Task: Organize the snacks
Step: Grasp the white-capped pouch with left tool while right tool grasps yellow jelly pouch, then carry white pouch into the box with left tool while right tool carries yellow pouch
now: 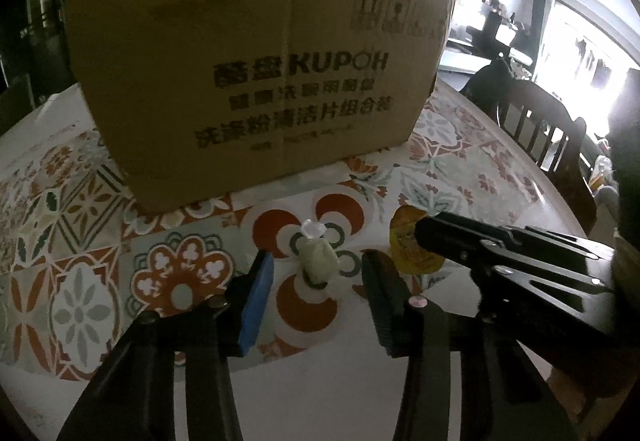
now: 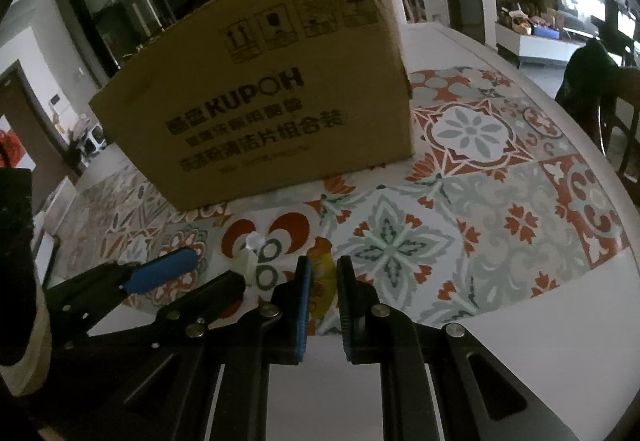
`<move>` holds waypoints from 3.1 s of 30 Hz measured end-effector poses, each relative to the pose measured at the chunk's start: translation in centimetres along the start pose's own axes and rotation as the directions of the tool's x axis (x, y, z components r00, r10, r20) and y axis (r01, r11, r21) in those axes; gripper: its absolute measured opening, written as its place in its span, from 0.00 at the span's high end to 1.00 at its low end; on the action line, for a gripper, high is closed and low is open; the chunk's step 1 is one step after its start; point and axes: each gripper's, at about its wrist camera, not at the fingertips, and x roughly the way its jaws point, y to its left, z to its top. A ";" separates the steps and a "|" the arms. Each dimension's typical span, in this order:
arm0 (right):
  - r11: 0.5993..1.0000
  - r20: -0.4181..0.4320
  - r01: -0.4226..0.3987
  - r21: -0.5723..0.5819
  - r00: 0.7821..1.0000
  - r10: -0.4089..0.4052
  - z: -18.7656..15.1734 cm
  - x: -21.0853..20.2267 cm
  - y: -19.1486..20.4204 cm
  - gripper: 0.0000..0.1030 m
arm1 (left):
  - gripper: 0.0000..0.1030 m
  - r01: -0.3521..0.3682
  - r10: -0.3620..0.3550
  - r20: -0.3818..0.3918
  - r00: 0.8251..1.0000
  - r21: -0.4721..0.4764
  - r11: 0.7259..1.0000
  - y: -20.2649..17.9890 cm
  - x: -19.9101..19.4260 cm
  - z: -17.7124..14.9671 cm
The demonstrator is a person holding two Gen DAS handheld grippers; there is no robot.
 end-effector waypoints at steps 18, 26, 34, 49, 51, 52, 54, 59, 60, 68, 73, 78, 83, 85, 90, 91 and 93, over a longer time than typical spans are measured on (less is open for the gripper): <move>0.999 0.042 0.010 -0.040 0.999 -0.008 0.1 -0.8 0.7 0.95 | 0.81 0.011 -0.011 0.010 1.000 -0.036 0.999 0.2 0.1 0.2; 0.999 0.045 0.012 -0.049 0.999 -0.010 -0.2 -1.1 1.0 0.97 | 0.81 0.009 -0.007 0.043 0.999 -0.038 0.999 0.4 -1.2 0.1; 0.997 0.076 0.013 -0.071 0.997 -0.008 0.3 -2.4 1.6 0.98 | 0.81 0.019 -0.015 0.068 0.998 -0.049 0.999 0.5 -2.5 0.2; 0.993 0.028 0.087 -0.085 0.996 -0.085 -1.0 -2.2 0.1 0.51 | 0.81 0.027 -0.025 0.060 0.998 -0.037 0.999 -0.8 -2.4 -0.7; 0.992 0.015 0.084 -0.097 0.996 -0.083 -0.9 -1.8 -0.1 0.51 | 0.81 0.024 -0.021 0.056 0.998 -0.043 0.999 -0.7 -2.2 -0.7; 0.992 0.007 0.081 -0.099 0.997 -0.081 -0.9 -1.5 -0.1 0.51 | 0.81 0.025 -0.023 0.052 0.998 -0.046 0.999 -0.6 -2.0 -0.7; 0.993 -0.015 0.075 -0.089 0.997 -0.077 -0.6 -0.7 -0.5 0.51 | 0.81 0.022 -0.020 0.049 0.999 -0.047 0.999 -0.7 -1.8 -0.6; 0.993 -0.036 0.074 -0.091 0.996 -0.078 -0.5 0.7 -0.6 0.51 | 0.81 0.015 -0.013 0.049 0.999 -0.047 0.999 -0.7 -1.4 -0.3; 0.992 -0.030 0.082 -0.100 0.996 -0.086 -0.4 0.8 -0.5 0.51 | 0.81 0.014 -0.012 0.049 0.999 -0.048 0.999 -0.6 -1.4 -0.2; 0.986 -0.010 0.107 -0.129 0.994 -0.109 -0.5 1.0 -0.1 0.57 | 0.81 0.008 -0.005 0.055 0.998 -0.055 0.998 -0.3 -1.3 0.0; 0.985 0.016 0.114 -0.128 0.993 -0.113 -0.5 0.1 0.2 0.57 | 0.81 0.017 -0.013 0.065 0.998 -0.058 0.998 -0.3 -1.9 0.0; 0.987 0.051 0.104 -0.122 0.994 -0.098 0.0 -1.6 0.8 0.57 | 0.81 0.024 -0.019 0.093 0.995 -0.057 0.998 0.0 -3.5 0.2; 0.988 0.099 0.092 -0.124 0.992 -0.080 0.9 -3.6 1.7 0.57 | 0.81 0.018 -0.011 0.140 0.990 -0.048 0.999 -0.1 -5.7 0.8; 0.988 0.120 0.089 -0.125 0.990 -0.074 1.4 -4.4 2.1 0.57 | 0.81 0.019 -0.011 0.158 0.987 -0.049 0.999 0.0 -6.7 1.3; 0.988 0.173 0.081 -0.129 0.983 -0.058 2.6 -6.3 2.9 0.57 | 0.81 0.007 0.005 0.206 0.978 -0.054 0.999 0.4 -9.1 2.3; 0.988 0.184 0.079 -0.130 0.981 -0.054 2.9 -6.7 3.0 0.57 | 0.81 0.008 0.004 0.222 0.975 -0.053 0.999 0.5 -9.7 2.7; 0.988 0.209 0.077 -0.133 0.977 -0.048 3.7 -7.5 3.4 0.57 | 0.81 0.003 0.008 0.242 0.970 -0.046 0.999 0.6 -10.5 3.2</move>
